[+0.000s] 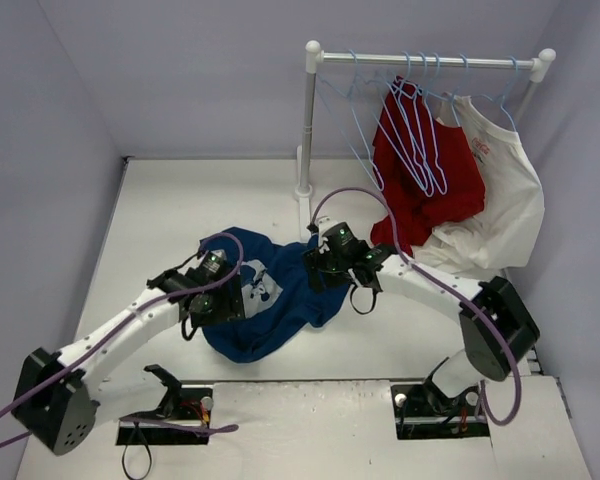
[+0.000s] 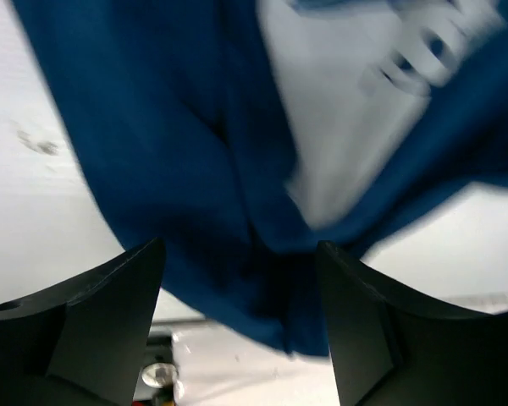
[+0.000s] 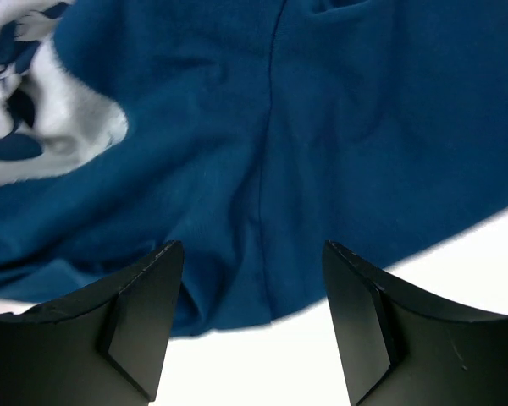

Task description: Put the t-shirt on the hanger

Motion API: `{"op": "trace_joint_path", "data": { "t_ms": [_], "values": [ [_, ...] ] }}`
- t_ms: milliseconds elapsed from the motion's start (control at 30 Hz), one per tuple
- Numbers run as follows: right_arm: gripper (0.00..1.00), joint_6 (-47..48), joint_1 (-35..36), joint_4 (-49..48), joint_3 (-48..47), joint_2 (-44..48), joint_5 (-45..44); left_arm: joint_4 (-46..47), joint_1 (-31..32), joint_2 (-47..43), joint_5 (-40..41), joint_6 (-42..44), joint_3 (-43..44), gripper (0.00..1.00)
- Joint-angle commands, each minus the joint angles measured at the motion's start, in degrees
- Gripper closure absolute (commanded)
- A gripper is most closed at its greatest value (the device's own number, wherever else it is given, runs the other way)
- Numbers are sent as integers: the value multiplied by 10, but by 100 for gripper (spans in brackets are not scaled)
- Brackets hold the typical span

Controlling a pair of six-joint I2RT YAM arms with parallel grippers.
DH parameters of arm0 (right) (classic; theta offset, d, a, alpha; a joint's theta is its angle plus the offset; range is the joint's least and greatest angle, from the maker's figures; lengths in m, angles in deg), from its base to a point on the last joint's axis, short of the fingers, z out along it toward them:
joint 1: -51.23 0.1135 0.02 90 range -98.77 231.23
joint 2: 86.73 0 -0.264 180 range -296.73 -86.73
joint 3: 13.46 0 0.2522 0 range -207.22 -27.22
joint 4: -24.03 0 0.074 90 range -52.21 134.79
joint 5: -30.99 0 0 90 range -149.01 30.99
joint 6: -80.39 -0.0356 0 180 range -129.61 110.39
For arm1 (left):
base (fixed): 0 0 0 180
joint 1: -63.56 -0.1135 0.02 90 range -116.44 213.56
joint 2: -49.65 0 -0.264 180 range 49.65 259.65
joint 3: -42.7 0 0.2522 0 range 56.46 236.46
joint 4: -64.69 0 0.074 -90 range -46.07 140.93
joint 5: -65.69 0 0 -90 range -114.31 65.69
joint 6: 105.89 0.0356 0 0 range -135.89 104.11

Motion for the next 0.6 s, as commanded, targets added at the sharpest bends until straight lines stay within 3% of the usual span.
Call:
{"op": "trace_joint_path", "data": {
  "t_ms": [0, 300, 567],
  "values": [
    [37, -36, 8, -81, -19, -54, -23, 63, -51, 63, 19, 38, 26, 33],
    [39, -40, 8, -118, -45, -143, -63, 135, -130, 226, 8, 69, 73, 38],
    [40, -31, -2, -130, -98, -206, -112, 148, -194, 373, 11, 128, 206, 48]
  ]
}}
